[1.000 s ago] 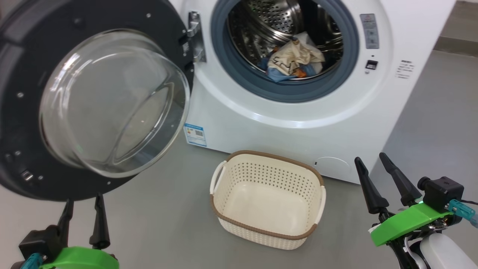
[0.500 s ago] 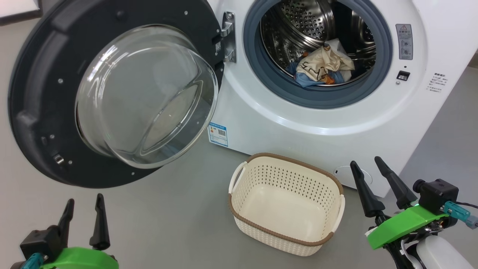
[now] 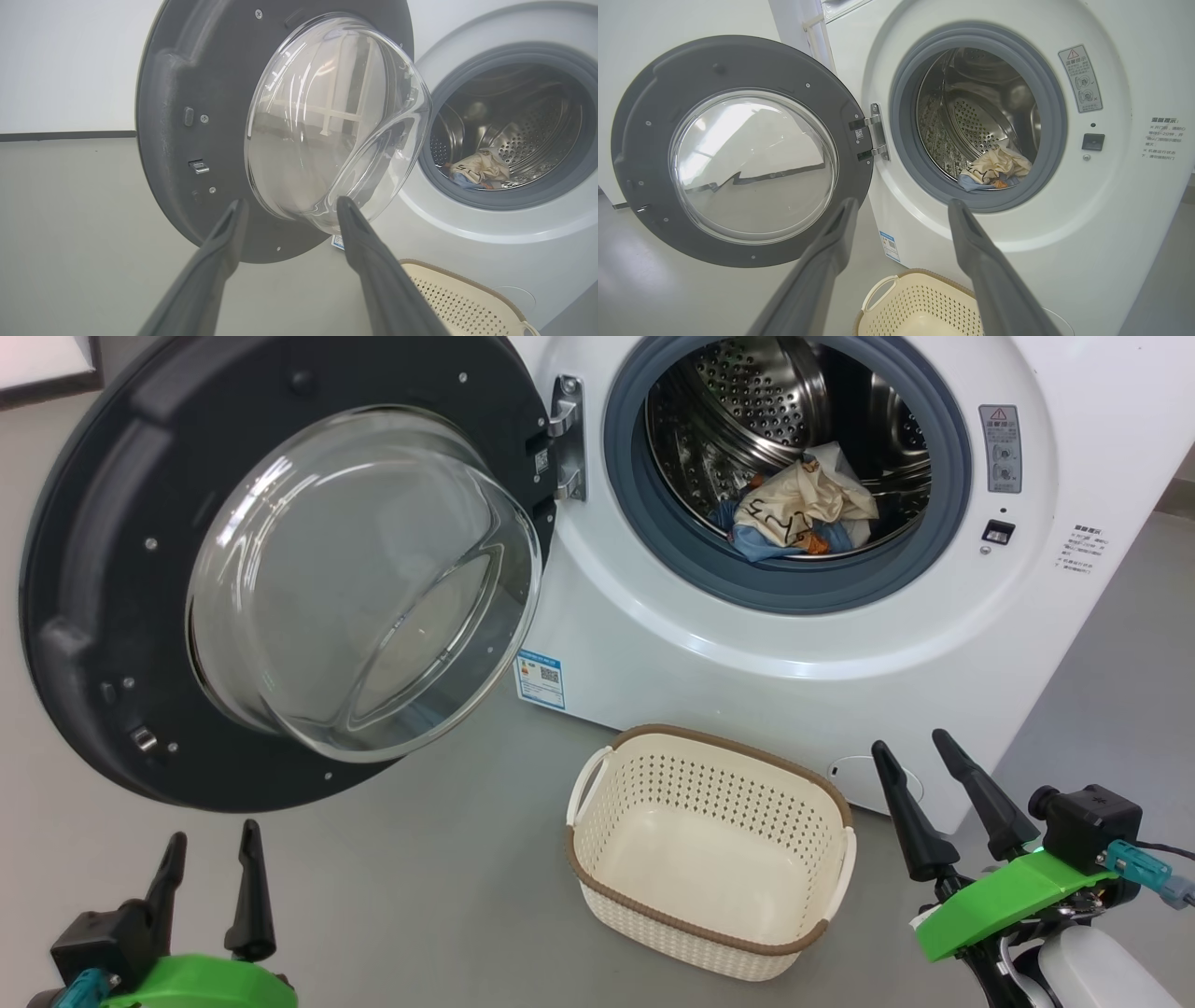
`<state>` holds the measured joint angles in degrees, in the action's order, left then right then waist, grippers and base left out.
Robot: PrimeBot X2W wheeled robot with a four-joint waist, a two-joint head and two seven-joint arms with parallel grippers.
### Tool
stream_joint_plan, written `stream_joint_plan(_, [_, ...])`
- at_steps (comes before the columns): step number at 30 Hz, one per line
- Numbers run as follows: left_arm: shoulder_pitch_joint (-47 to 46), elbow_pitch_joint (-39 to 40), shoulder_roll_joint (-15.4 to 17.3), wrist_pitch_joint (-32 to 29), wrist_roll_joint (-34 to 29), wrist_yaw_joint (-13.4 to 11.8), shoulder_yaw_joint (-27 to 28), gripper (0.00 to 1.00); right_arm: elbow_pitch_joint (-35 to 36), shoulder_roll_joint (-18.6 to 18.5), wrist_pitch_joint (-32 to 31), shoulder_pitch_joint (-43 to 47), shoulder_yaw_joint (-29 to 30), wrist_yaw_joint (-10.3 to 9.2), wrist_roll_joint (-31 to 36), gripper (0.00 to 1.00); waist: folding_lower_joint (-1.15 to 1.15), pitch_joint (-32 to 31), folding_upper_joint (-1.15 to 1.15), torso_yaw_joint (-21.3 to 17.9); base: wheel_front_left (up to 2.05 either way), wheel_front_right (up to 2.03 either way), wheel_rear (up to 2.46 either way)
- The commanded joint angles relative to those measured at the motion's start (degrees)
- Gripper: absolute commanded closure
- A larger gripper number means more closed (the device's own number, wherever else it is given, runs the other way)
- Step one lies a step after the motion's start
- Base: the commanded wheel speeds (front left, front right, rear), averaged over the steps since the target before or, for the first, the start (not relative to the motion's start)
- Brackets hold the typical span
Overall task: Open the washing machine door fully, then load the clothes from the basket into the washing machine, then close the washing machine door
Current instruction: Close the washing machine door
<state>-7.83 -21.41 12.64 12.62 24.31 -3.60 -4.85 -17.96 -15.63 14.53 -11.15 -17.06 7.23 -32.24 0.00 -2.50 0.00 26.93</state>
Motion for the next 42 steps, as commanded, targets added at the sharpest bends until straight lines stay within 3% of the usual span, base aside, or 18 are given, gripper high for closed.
stream_joint_plan(1, [-1.2,1.0,1.8,0.6,0.3,-0.4,1.9,0.00,1.2,-0.7,0.5,0.3,-0.9,0.25,-0.3,0.00,0.00,0.0,0.00,-0.1,0.00,0.00,0.00])
stream_joint_plan(19, [-1.1,2.6,2.1,-0.1,0.7,-1.5,1.4,0.00,1.3,-0.3,0.5,0.2,-0.1,0.25,-0.2,0.00,0.00,0.3,0.00,-0.1,0.00,0.00,0.00])
stream_joint_plan(20, [-1.1,2.9,2.2,-0.2,0.8,-1.5,1.4,0.23,1.3,-0.3,0.5,0.2,0.0,0.25,-0.2,0.00,0.00,0.4,0.00,-0.1,0.00,0.00,0.00])
stream_joint_plan(22, [-1.2,3.3,2.5,-0.3,0.8,-1.5,1.4,1.00,1.3,-0.2,0.5,0.2,0.1,0.25,-0.2,0.00,0.00,0.4,0.00,-0.2,0.00,0.00,0.00])
stream_joint_plan(28, [-2.7,6.8,4.2,-0.2,0.8,-0.8,1.6,1.00,1.6,-0.1,0.5,0.5,0.7,0.25,-0.1,0.00,0.00,0.5,0.00,0.1,0.00,0.00,0.00])
stream_joint_plan(35, [-10.2,17.4,9.3,-2.3,4.6,3.3,5.0,1.00,1.9,-0.4,0.5,0.5,0.9,0.25,0.2,0.00,0.00,0.8,0.00,0.0,0.00,0.00,0.00])
stream_joint_plan(42, [-21.5,21.6,13.0,-7.4,18.3,7.1,13.5,1.00,1.9,-1.6,0.5,-0.3,0.0,0.25,0.6,0.00,0.00,2.8,0.00,-1.8,0.00,0.00,0.00])
